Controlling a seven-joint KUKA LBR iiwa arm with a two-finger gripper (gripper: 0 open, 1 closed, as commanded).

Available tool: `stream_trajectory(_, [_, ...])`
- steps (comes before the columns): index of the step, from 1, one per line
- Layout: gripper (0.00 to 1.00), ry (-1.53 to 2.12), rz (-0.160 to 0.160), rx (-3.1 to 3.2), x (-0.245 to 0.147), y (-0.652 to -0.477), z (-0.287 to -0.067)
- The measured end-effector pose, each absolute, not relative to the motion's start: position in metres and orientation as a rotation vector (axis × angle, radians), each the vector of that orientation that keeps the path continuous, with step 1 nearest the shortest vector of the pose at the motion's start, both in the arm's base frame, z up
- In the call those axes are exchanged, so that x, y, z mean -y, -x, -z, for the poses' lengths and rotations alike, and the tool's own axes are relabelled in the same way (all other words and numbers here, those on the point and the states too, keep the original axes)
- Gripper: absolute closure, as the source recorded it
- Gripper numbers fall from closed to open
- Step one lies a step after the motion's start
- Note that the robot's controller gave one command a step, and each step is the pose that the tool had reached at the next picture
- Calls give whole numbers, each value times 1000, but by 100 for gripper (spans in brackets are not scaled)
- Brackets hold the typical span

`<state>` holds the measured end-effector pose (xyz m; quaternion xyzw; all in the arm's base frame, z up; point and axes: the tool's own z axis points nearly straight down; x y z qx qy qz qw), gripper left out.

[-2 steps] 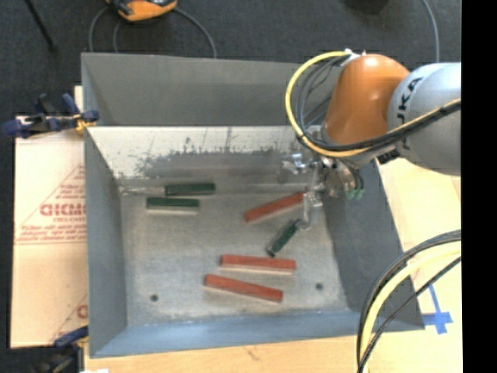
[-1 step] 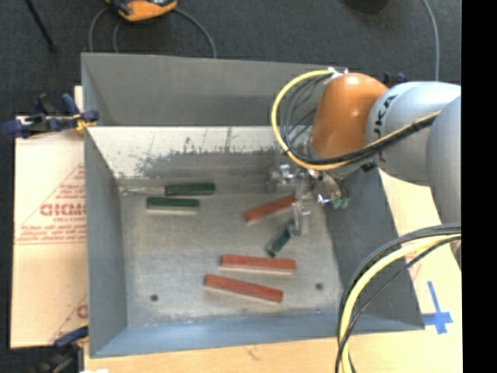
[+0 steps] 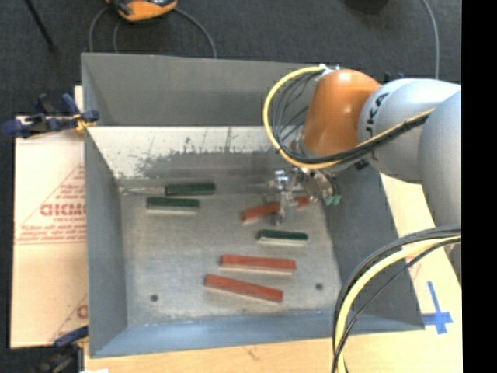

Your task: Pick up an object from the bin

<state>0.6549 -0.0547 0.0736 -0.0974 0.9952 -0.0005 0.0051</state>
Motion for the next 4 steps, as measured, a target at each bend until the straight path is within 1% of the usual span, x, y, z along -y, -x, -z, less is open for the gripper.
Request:
stream_trajectory(3, [100,306,2,-3119,55,-655,-76])
stream_trajectory(4, [100,307,-1,-3127,55,-653,-83])
